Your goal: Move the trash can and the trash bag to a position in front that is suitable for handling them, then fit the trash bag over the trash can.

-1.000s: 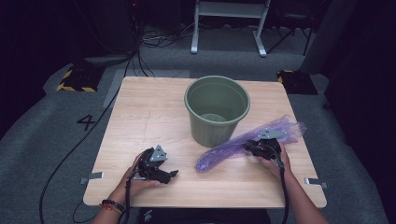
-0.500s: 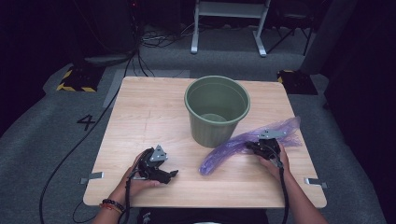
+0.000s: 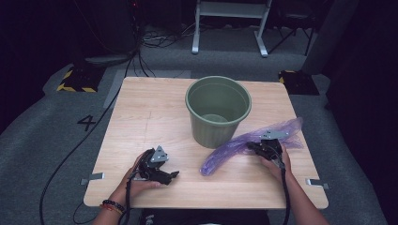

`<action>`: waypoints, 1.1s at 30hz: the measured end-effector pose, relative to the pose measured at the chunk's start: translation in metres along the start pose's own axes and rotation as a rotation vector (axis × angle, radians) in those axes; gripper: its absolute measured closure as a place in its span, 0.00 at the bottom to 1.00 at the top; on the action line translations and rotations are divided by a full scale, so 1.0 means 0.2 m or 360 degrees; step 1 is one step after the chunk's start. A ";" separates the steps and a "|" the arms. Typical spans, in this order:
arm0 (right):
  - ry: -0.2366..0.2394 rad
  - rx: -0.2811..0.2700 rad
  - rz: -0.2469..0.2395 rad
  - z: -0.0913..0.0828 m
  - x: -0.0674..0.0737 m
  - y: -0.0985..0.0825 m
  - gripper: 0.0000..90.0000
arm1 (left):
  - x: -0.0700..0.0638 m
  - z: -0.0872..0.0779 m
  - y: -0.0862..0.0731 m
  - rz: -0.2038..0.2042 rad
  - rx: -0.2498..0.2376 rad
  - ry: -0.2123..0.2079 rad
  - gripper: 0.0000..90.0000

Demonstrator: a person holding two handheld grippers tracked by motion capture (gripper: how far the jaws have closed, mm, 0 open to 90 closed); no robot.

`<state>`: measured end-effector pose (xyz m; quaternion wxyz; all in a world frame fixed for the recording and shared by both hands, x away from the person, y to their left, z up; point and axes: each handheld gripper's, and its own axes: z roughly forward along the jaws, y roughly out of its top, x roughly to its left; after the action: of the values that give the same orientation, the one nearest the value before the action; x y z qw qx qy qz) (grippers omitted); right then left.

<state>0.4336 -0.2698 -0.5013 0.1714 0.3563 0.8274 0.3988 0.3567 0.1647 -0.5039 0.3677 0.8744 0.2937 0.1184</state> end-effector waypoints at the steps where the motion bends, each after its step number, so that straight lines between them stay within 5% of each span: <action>1: 0.0002 -0.0005 0.0003 0.00 0.00 0.00 1.00 | 0.00 0.00 0.00 -0.0001 -0.0001 -0.0002 0.16; 17: 0.0003 -0.0206 -0.0002 -0.09 0.01 0.03 1.00 | 0.00 0.00 0.00 -0.0005 -0.0002 -0.0002 0.16; 33: 0.0079 -0.0516 -0.0182 -0.33 0.19 0.15 1.00 | 0.01 0.01 0.01 0.0011 0.0015 -0.0020 0.13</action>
<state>0.3840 -0.2654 -0.4378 0.2285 0.2663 0.7752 0.5253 0.3605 0.1628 -0.5039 0.3649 0.8779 0.2889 0.1128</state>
